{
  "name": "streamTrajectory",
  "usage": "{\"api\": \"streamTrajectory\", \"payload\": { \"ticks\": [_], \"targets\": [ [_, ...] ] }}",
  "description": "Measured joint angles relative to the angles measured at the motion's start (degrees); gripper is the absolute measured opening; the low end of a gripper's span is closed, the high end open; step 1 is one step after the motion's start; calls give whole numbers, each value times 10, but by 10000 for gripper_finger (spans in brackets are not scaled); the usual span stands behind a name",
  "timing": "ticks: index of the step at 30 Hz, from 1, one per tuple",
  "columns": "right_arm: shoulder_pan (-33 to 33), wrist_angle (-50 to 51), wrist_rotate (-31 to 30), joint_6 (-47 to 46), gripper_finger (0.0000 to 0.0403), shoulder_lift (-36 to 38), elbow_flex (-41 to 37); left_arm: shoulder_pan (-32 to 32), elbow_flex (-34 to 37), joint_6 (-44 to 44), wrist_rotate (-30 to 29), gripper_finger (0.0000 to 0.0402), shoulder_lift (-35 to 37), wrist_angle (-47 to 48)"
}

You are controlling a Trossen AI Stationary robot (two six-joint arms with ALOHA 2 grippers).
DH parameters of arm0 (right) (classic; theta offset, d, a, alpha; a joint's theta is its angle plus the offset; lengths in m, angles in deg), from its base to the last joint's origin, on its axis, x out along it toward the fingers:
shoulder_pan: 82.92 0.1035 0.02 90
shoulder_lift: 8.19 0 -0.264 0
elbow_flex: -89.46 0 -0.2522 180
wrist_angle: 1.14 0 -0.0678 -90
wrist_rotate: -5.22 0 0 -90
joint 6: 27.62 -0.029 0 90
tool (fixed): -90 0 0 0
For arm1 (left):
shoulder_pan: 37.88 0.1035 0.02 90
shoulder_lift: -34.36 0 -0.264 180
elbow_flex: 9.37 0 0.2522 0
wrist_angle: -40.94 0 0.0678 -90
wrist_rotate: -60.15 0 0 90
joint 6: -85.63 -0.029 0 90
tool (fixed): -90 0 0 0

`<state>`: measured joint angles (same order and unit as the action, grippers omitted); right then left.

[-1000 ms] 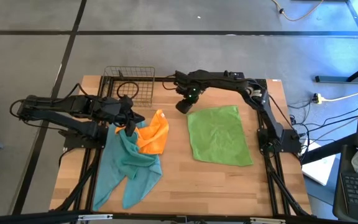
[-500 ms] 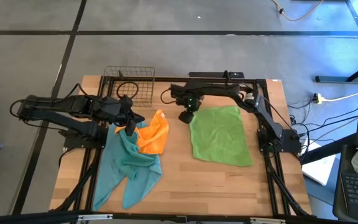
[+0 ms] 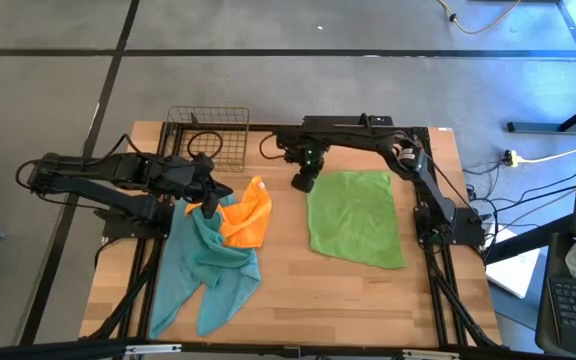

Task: Fold microfiber towels
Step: Fold the green microfiber cloth

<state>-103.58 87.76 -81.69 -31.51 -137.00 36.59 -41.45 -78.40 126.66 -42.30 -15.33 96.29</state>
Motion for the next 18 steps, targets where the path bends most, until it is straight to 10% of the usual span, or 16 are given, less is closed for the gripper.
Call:
{"api": "streamTrajectory", "payload": {
  "ticks": [8, 18],
  "targets": [
    [-21, -85, 14, -21, 14, 1, -2, 0, 0, 0, 1, 14, 0, 0],
    [-26, -75, 44, -83, 176, -51, -2, 0, 0, 5, 1, 14, 20, -2]
  ]
}}
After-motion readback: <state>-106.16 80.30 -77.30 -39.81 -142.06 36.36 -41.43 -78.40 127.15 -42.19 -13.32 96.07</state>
